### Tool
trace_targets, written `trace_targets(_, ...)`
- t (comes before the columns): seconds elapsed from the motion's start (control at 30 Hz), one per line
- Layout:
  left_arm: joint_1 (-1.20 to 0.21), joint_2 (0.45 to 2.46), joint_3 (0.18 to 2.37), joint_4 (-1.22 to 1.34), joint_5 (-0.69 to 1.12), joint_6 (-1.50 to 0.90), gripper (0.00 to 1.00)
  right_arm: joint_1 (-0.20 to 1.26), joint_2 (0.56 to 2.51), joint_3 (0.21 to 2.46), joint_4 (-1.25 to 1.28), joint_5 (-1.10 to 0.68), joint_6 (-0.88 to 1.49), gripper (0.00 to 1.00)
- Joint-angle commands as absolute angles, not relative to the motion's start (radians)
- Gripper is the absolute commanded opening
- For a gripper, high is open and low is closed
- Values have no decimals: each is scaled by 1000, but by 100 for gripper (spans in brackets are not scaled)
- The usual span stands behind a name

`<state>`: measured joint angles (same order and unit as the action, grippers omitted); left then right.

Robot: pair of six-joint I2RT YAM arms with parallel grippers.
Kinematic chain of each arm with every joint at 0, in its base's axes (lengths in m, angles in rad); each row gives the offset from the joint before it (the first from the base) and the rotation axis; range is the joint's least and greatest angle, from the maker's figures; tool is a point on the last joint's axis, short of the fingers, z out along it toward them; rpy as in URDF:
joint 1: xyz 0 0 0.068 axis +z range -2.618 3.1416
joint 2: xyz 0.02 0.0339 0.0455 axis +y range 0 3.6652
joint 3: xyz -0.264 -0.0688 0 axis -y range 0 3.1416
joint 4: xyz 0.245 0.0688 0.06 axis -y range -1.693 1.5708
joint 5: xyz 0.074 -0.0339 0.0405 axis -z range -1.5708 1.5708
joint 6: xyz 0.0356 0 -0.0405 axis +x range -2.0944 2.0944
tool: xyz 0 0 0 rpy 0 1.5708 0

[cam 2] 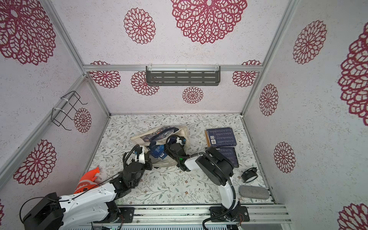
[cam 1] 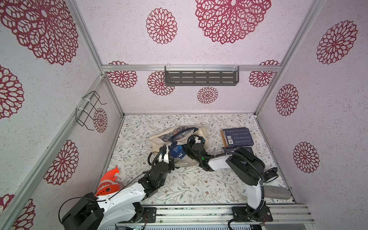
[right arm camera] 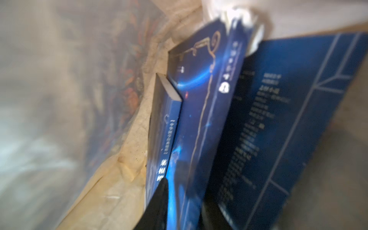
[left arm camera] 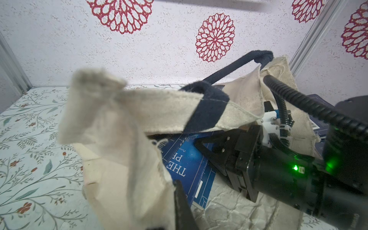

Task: Take out the books from the canvas bag
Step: Pick up the book from the canvas bag.

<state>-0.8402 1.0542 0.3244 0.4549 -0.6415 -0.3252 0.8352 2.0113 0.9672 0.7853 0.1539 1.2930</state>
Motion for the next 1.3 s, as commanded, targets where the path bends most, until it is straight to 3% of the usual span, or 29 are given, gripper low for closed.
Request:
trace_targets(0.0, -860, 1045, 341, 492, -640, -314, 0, 841, 2005, 1011, 830, 163, 1263, 19)
trace_targets(0.17, -860, 1044, 341, 492, -640, -314, 0, 844, 1954, 991, 816, 166, 1228, 0)
trace_targets(0.93, -860, 1029, 341, 478, -671, -322, 0, 841, 1511, 774, 691, 114, 1047, 0)
trace_targets(1.27, -861, 1035, 345, 474, -680, -328, 0, 818, 1269, 681, 657, 63, 862, 0)
